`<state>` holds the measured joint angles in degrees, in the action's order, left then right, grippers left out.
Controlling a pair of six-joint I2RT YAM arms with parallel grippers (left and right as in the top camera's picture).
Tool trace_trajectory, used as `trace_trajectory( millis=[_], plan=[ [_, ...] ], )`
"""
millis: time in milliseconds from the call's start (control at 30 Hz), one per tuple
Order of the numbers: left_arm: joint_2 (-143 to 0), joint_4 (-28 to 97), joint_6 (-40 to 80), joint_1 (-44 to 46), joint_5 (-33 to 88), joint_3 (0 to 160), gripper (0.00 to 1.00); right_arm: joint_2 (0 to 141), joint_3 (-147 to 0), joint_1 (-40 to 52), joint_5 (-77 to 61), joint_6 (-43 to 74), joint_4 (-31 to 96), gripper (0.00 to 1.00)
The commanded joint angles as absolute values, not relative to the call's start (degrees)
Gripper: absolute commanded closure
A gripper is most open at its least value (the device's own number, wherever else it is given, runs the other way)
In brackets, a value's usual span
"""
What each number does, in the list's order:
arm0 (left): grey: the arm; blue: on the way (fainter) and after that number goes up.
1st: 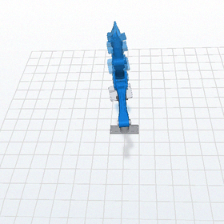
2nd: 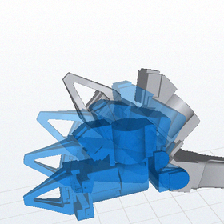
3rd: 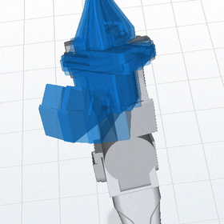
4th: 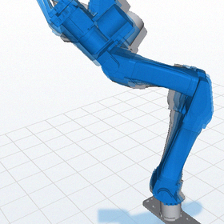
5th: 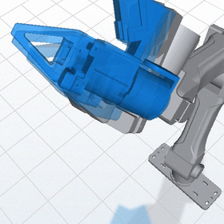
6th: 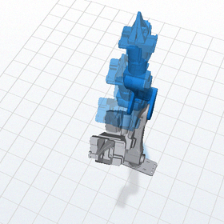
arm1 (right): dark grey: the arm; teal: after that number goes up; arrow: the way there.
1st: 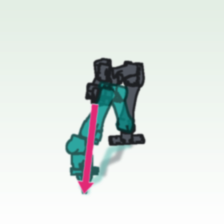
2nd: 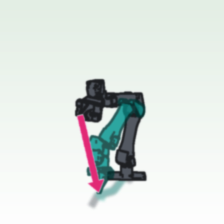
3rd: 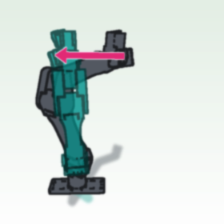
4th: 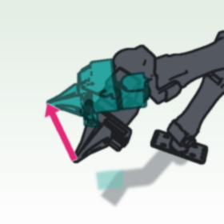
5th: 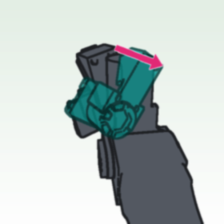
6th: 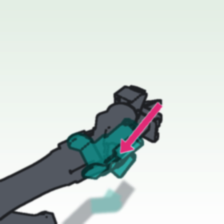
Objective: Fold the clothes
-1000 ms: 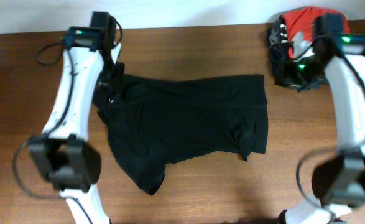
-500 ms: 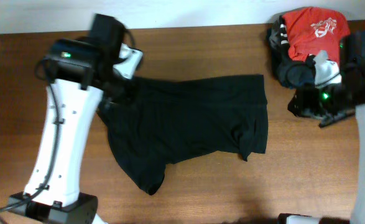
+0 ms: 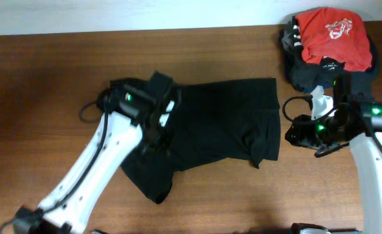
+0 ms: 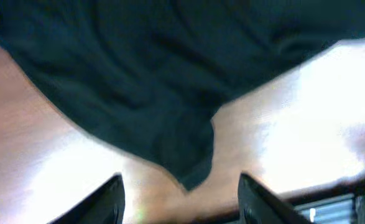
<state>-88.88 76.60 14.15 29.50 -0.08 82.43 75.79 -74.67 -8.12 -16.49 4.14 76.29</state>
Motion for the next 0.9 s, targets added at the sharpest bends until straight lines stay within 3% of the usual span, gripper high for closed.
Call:
trace_trajectory(
  millis=[0,333,833,867],
  plan=[
    [-81.28,71.57,23.79,32.62,-0.38,70.24,0.43,75.09,-71.0,-8.27,-18.02,5.45,72.97,0.54],
    [-80.55,58.85,30.39,34.15,1.13,50.11,0.43,75.48,-68.66,-8.21,-18.0,5.43,68.84,0.53],
    [-80.77,48.34,27.2,34.15,7.92,39.66,0.43,77.32,-68.47,-8.08,-18.0,5.41,68.05,0.53],
    [-80.77,47.62,27.38,34.15,7.92,39.13,0.49,77.32,-68.45,-7.77,-17.98,5.39,68.05,0.53]
  ],
)
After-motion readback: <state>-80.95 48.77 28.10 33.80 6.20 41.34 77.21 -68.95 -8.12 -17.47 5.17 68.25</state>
